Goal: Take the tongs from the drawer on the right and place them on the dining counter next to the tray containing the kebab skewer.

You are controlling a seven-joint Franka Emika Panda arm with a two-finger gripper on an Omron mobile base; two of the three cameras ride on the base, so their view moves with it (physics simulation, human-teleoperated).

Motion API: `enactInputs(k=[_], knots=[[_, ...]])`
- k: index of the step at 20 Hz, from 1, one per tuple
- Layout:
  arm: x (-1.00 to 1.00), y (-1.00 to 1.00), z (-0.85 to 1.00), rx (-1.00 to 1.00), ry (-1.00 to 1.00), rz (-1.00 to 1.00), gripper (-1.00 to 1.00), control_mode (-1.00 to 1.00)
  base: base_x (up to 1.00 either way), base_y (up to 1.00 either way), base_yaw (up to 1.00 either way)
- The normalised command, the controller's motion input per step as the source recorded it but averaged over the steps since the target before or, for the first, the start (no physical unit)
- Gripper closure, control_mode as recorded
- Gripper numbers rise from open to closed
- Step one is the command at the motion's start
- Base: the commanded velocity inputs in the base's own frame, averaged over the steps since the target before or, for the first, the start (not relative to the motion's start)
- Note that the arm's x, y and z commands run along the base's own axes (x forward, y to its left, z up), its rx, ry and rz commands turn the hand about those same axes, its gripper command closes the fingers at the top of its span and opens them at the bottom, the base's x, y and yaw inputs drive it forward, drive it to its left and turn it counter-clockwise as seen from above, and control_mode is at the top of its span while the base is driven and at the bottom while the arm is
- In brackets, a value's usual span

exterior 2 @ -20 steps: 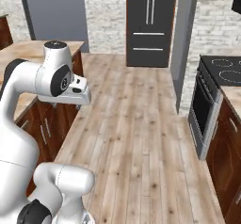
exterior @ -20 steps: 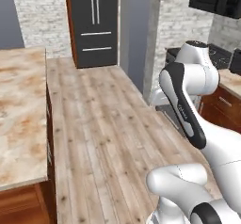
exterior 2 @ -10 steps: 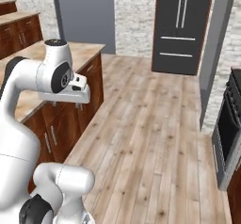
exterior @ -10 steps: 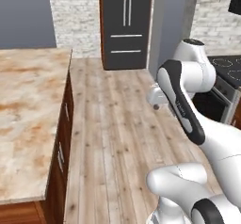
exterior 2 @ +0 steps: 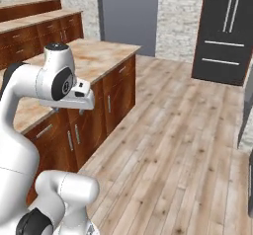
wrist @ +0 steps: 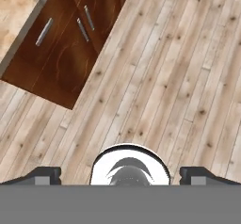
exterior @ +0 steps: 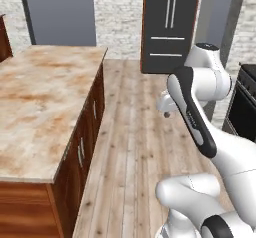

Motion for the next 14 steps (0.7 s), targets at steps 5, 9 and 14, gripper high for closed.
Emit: enactInputs(k=[5,9,14], knots=[[0.00,0.00,0.00,0.00,0.00,0.00,-1.00,1.00,0.00,-0.35,0.44],[0.00,0.00,0.00,0.00,0.00,0.00,-1.00,1.00,0.01,-0.32,0.42],[0.00,0.00,0.00,0.00,0.00,0.00,-1.00,1.00,0.02,-0.36,0.34]])
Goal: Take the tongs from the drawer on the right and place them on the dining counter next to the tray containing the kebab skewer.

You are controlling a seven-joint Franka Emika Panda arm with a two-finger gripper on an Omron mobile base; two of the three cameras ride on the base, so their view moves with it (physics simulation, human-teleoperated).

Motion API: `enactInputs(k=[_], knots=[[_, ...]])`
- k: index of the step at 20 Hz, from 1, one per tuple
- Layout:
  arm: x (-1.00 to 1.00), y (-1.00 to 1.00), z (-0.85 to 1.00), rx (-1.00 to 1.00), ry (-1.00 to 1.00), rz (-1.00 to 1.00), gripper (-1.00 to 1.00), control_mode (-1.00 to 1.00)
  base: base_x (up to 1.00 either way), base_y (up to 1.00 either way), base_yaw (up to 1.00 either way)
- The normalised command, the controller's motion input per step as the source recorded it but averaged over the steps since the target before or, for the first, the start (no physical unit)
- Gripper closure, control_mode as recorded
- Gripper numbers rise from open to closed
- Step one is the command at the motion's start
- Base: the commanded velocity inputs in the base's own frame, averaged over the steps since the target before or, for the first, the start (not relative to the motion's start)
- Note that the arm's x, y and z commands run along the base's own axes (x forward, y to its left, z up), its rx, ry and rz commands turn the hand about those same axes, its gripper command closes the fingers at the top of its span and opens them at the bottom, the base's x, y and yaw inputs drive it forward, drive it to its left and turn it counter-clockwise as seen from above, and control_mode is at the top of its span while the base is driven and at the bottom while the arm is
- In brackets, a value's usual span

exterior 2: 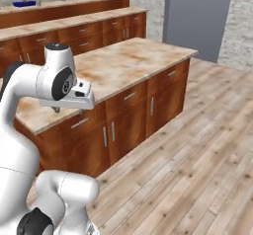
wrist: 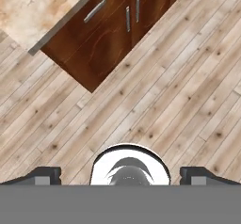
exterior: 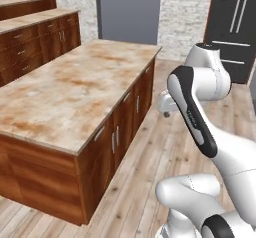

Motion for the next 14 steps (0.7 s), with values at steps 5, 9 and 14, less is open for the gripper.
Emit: enactInputs(k=[5,9,14], knots=[[0.00,0.00,0.00,0.00,0.00,0.00,-1.00,1.00,0.49,-0.67,0.19],[0.00,0.00,0.00,0.00,0.00,0.00,-1.00,1.00,0.59,-0.69,0.24],[0.00,0.00,0.00,0.00,0.00,0.00,-1.00,1.00,0.02,0.00,0.12]])
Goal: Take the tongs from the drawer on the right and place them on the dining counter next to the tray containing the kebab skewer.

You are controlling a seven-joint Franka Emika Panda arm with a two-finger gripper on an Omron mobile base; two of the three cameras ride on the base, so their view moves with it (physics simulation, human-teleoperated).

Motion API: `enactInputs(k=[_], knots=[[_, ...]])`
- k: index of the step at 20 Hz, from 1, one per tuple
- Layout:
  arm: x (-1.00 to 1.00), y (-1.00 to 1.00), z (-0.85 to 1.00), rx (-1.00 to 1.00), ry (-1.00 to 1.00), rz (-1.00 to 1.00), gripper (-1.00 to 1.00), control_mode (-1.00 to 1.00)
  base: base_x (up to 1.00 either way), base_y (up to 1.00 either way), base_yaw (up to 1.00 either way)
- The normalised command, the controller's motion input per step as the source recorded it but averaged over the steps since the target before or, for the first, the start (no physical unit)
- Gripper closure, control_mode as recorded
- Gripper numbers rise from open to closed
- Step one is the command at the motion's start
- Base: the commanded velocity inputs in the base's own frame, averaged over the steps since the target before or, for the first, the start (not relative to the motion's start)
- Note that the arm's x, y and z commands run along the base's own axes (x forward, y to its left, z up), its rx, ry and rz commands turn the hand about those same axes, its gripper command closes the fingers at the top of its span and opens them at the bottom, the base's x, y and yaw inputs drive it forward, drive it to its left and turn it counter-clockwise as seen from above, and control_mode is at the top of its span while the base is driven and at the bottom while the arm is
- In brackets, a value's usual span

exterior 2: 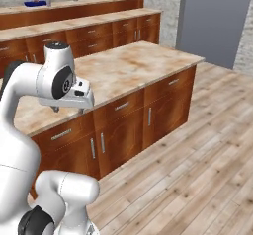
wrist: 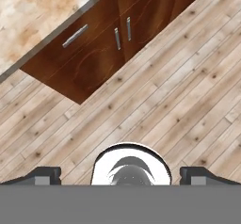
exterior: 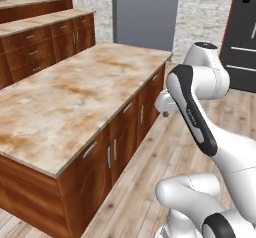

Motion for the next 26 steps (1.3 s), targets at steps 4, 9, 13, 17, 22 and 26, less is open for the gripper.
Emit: enactInputs(k=[4,9,13,17,22,26], knots=[[0.00,0.00,0.00,0.00,0.00,0.00,-1.00,1.00,0.00,-0.07,0.15],[0.00,0.00,0.00,0.00,0.00,0.00,-1.00,1.00,0.02,-0.03,0.23],[0.01,0.00,-0.09,0.03,-0.02,0.06,-1.00,-1.00,0.03,0.00,0.17],[0.00,0.00,-0.77,0.29,-0.20,0.12,-1.00,-1.00,0.00,0.00,0.00],[0.00,0.00,-1.00,0.41,-0.24,0.01,-1.00,-1.00,0.00,0.00,0.00],[0.10,0.00,-1.00,0.46,-0.26,-0.01,-1.00,-1.00,0.00,0.00,0.00]])
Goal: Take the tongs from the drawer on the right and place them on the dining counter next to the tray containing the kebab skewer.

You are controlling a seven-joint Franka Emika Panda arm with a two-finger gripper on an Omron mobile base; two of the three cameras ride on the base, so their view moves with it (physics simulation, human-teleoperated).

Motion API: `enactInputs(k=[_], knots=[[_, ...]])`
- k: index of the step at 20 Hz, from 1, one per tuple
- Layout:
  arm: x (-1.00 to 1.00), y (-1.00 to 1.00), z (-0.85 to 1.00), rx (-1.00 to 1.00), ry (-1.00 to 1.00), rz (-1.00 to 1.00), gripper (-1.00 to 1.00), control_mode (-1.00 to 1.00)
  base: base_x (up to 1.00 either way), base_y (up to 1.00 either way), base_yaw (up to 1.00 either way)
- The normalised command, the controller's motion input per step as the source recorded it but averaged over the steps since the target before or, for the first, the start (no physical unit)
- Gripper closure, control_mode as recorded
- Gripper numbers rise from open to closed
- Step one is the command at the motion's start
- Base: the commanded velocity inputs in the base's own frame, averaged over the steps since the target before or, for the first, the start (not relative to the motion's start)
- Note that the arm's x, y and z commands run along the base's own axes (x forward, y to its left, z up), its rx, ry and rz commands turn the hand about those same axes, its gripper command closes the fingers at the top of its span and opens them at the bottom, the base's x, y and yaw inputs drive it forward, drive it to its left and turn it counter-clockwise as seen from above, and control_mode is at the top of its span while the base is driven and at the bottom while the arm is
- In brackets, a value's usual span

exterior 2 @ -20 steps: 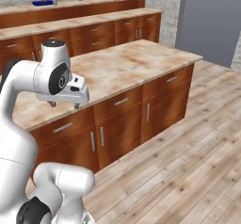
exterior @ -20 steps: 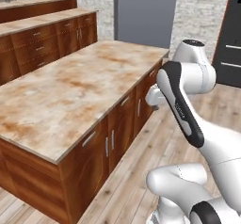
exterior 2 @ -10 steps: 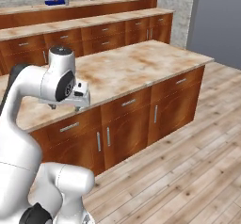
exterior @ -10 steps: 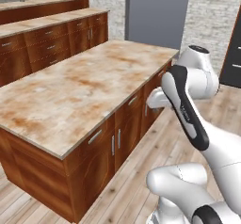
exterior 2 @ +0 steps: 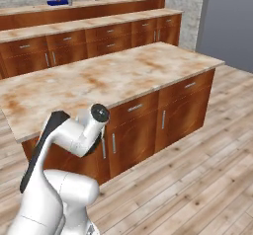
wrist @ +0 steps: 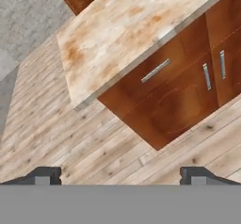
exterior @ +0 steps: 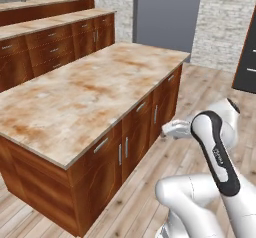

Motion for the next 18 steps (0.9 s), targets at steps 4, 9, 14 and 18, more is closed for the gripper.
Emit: enactInputs(k=[4,9,14,18], knots=[[0.53,0.00,-0.98,0.40,-0.07,-0.01,-1.00,-1.00,0.00,0.00,0.00],[0.49,-0.16,-0.49,0.31,0.31,0.07,-1.00,-1.00,0.00,0.00,0.00],[0.38,0.11,-0.34,0.06,0.12,0.09,-1.00,-1.00,0.00,0.00,0.00],[0.31,0.36,-0.45,0.09,0.04,0.04,-1.00,-1.00,0.00,0.00,0.00]])
